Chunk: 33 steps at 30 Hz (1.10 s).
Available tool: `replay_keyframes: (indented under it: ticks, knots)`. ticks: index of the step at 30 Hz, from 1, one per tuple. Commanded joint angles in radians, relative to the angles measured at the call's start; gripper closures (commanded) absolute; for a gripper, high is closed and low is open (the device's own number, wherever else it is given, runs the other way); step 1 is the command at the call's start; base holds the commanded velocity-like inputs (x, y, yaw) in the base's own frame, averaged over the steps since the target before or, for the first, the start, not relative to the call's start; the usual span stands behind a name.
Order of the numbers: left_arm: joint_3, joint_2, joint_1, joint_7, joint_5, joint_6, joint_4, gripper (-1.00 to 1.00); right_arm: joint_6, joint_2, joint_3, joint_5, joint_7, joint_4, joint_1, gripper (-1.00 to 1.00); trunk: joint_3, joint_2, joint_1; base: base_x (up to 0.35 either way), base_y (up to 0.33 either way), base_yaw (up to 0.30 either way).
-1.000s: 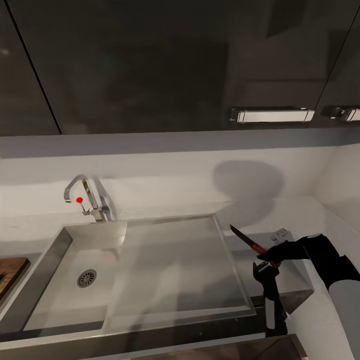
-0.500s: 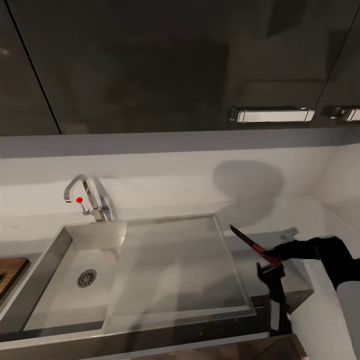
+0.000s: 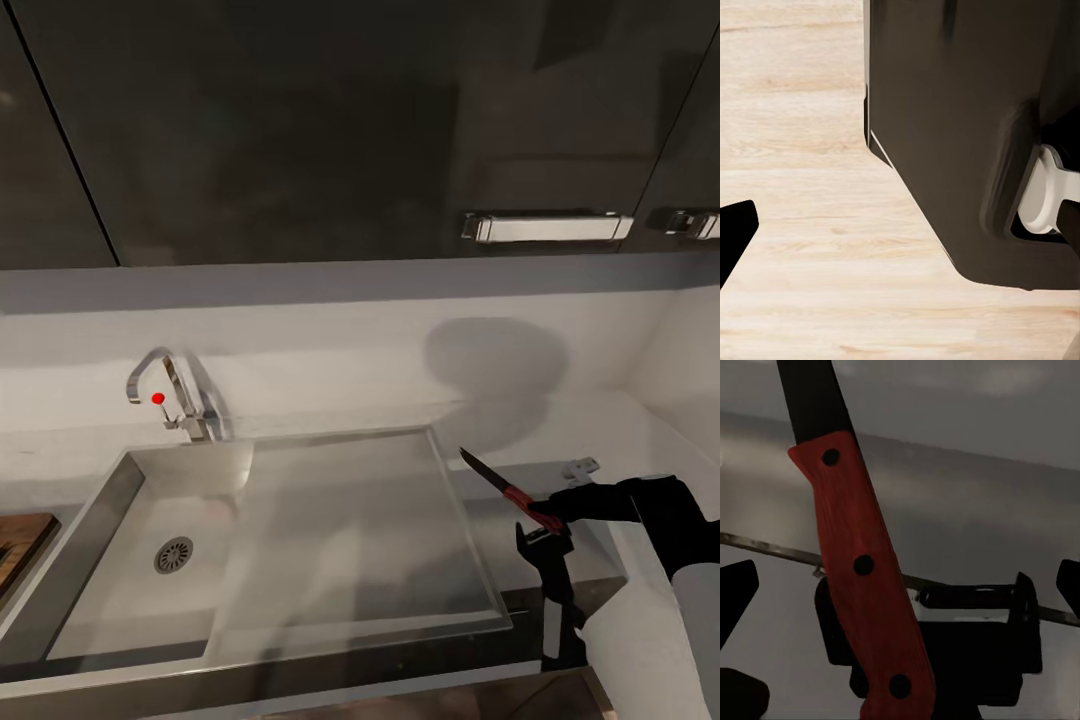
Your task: In the kitchen, take the Vidalia onion out of the sink, dice it on the chopping board with the paring knife, put the diced onion into the bowl on the countertop, then place both the paring knife and the chopping board into the sink.
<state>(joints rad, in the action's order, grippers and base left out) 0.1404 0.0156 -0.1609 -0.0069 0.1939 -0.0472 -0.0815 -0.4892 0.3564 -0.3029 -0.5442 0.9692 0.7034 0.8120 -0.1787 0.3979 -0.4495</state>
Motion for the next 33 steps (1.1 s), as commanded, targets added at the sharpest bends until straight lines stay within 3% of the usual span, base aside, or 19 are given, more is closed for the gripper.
replay_keyframes:
  ticks: [1,3,10,25,26,33]
  knots:
    - [0.008,0.0,-0.001,-0.001,0.01,-0.002,-0.001,-1.0,0.001,-0.002,-0.003,-0.007,0.006,-0.001,0.001,-1.0,-0.003,0.002,-0.001,0.0,0.0,0.0]
    - [0.008,0.0,-0.001,-0.001,0.01,-0.002,-0.001,-1.0,0.009,-0.005,-0.002,-0.019,0.005,-0.003,0.001,-1.0,-0.004,0.002,-0.001,0.0,0.0,0.0]
    - [0.008,0.0,-0.001,-0.001,0.01,-0.002,-0.001,-1.0,0.026,-0.03,-0.001,-0.128,0.005,-0.02,0.001,-1.0,-0.007,0.002,-0.001,0.0,0.0,0.0]
    - [0.008,0.0,-0.001,-0.001,0.01,-0.002,-0.001,-1.0,0.035,-0.036,-0.002,-0.152,0.005,-0.023,0.001,-1.0,-0.016,0.002,-0.001,0.0,0.0,0.0]
    - [0.008,0.0,-0.001,-0.001,0.01,-0.002,-0.001,-1.0,0.036,-0.036,-0.002,-0.152,0.005,-0.023,0.001,1.0,-0.016,0.002,-0.001,0.0,0.0,0.0]
    - [0.008,0.0,-0.001,-0.001,0.01,-0.002,-0.001,-1.0,0.037,-0.036,-0.002,-0.152,0.006,-0.022,0.001,1.0,-0.016,0.002,-0.001,0.0,0.0,0.0]
